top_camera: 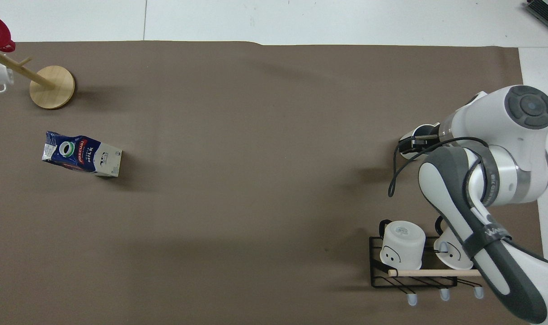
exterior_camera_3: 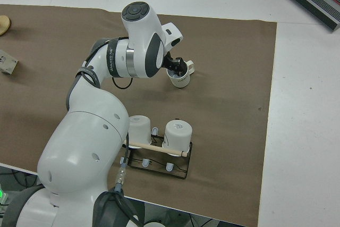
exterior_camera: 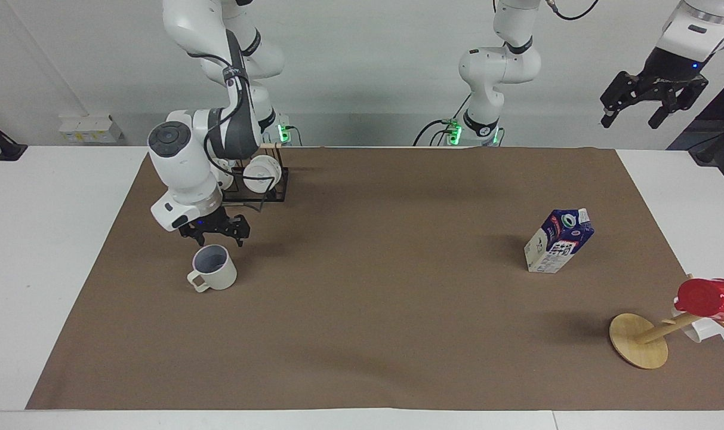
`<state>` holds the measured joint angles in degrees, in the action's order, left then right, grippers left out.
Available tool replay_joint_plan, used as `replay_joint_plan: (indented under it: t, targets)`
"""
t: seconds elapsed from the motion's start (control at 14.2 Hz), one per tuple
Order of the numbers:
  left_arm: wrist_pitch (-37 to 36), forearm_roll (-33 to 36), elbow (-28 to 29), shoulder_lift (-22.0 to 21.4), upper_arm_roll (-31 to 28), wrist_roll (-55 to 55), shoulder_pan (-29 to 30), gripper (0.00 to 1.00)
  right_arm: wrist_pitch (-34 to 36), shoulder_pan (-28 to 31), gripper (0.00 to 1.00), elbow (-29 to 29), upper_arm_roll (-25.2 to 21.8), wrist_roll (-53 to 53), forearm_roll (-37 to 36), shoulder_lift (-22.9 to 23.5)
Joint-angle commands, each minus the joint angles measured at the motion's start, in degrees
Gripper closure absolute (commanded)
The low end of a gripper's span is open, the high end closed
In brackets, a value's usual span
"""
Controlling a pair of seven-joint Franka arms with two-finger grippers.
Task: Place cup and milk on table
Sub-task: 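Reach the right gripper down and grasp the white mug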
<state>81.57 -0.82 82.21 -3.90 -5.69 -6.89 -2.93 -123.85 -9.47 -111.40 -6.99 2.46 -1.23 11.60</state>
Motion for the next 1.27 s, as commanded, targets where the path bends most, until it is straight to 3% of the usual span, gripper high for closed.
replay_joint_plan:
  t: [0.0,0.28,0.35,0.56,0.64,1.2]
  targets:
    - [-0.3,-0.1,1.4,-1.4,-0.6,0.5,-1.0,0.0,-4.0,0.3,0.0,-0.8,0.1,-2.7,0.4,1.7]
    - [-0.3,-0.1,1.4,-1.4,-0.6,0.5,-1.0,0.0,-5.6,0.2,0.0,-1.2,0.1,-3.2,0.4,3.3]
    - [-0.3,-0.1,1.4,-1.4,-0.5,0.5,-1.0,0.0,-5.6,0.2,0.12,-1.2,0.1,-3.2,0.4,3.3]
    - [-0.3,-0.1,1.4,-1.4,-0.6,0.5,-1.0,0.0,-5.5,-0.7,0.9,-1.1,0.1,-4.6,0.3,3.3]
    - [-0.3,-0.1,1.4,-1.4,-0.6,0.5,-1.0,0.0,-5.4,-0.7,1.0,-0.9,0.1,-4.1,0.3,3.3]
    - [-0.3,-0.1,1.4,-1.4,-0.6,0.5,-1.0,0.0,-2.4,-1.0,1.0,3.0,0.1,-2.9,0.4,4.6]
